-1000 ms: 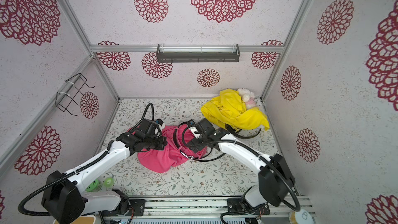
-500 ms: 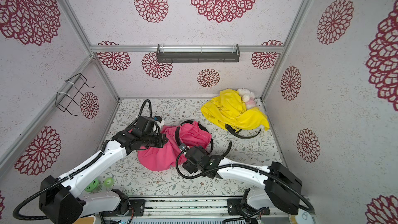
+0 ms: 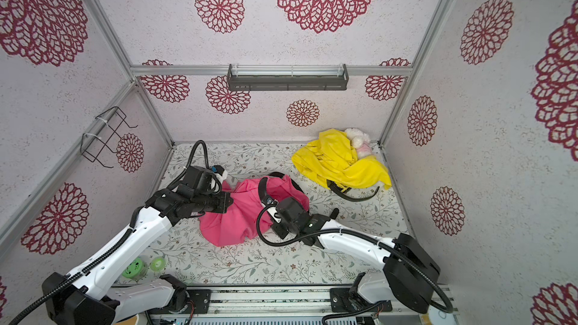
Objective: Remove the belt from the trousers
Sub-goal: Adjust the trousers at the center of the board.
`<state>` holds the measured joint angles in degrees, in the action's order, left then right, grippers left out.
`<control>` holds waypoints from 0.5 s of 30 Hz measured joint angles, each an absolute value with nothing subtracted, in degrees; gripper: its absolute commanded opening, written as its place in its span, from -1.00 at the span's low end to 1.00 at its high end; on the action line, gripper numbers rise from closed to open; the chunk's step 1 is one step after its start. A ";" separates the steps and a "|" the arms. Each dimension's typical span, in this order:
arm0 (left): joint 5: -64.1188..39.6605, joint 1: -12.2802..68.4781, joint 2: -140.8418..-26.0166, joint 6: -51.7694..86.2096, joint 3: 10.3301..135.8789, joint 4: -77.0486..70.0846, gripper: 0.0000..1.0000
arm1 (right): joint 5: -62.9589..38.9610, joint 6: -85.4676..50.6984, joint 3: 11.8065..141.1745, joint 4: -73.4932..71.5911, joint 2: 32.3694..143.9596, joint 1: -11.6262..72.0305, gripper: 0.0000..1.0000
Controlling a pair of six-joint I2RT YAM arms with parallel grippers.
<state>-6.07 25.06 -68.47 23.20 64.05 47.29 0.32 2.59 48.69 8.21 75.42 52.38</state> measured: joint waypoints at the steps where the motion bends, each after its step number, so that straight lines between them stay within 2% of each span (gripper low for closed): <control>1: -5.48 24.36 -68.47 22.68 64.82 47.94 -1.00 | -2.44 2.85 49.65 9.56 74.48 51.37 -0.92; 2: -4.78 23.62 -68.47 21.96 65.76 48.60 -0.45 | -5.56 3.09 50.78 11.00 73.47 50.24 -0.93; 3: -3.90 23.27 -68.49 21.39 66.61 49.19 0.26 | -8.40 3.44 51.81 12.23 72.58 49.21 -0.94; 4: -3.01 23.14 -68.53 20.91 67.31 49.74 0.73 | -10.55 3.53 52.71 13.37 71.96 48.51 -0.95; 5: -2.13 22.98 -68.62 20.78 68.10 50.41 0.97 | -12.60 3.66 53.58 14.61 71.40 47.79 -0.96; 9: 1.28 24.53 -68.07 20.71 69.38 50.96 0.95 | -18.26 4.01 56.03 19.55 71.29 45.25 -0.97; 15: 4.27 33.65 -61.49 18.17 67.77 45.12 0.95 | -23.18 5.15 61.41 27.35 73.82 42.44 -0.98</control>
<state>4.27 33.65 -61.49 18.17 67.77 45.12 -23.18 5.15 61.41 27.35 73.82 42.44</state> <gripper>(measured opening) 0.974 0.169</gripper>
